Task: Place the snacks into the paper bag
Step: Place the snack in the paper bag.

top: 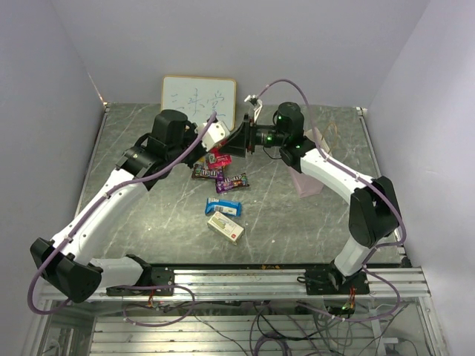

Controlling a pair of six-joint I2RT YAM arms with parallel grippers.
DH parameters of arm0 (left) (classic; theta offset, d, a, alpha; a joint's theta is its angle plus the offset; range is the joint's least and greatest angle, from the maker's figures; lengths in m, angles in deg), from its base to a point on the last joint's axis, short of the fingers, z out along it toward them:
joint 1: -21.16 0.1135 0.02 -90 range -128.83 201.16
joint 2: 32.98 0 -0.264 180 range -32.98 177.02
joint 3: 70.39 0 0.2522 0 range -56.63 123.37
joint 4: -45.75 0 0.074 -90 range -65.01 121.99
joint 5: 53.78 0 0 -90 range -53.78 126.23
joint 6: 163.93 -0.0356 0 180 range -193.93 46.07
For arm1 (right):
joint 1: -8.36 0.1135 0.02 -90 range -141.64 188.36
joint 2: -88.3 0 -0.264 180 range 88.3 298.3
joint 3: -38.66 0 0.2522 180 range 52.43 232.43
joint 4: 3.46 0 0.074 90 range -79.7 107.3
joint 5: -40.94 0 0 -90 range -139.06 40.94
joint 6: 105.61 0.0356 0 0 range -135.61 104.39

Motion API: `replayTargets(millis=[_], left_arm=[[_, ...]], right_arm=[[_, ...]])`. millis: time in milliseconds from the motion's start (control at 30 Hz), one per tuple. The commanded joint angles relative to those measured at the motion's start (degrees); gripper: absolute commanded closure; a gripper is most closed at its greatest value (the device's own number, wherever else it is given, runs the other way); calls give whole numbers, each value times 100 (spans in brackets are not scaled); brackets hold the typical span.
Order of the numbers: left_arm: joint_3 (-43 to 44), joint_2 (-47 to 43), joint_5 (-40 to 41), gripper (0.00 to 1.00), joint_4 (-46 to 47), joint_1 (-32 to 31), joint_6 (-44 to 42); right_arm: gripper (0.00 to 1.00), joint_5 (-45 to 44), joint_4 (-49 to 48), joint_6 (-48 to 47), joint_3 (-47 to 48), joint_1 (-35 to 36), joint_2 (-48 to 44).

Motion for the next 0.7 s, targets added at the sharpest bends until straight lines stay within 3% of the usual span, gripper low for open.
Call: replayTargets(millis=[0,200,567,667], left_arm=[[-55,-103,132,93,162,-90,13],[-84,-85,186,93,178,-119,-14],[-112,-60,198,93,135,-173,-74],[-108,-51,184,93,131,-177,-76]], right_arm=[[44,130,-340,350,249,4,87],[42,143,-379,432,306,4,68],[69,-121,21,437,477,4,203],[81,-145,56,436,484,4,202]])
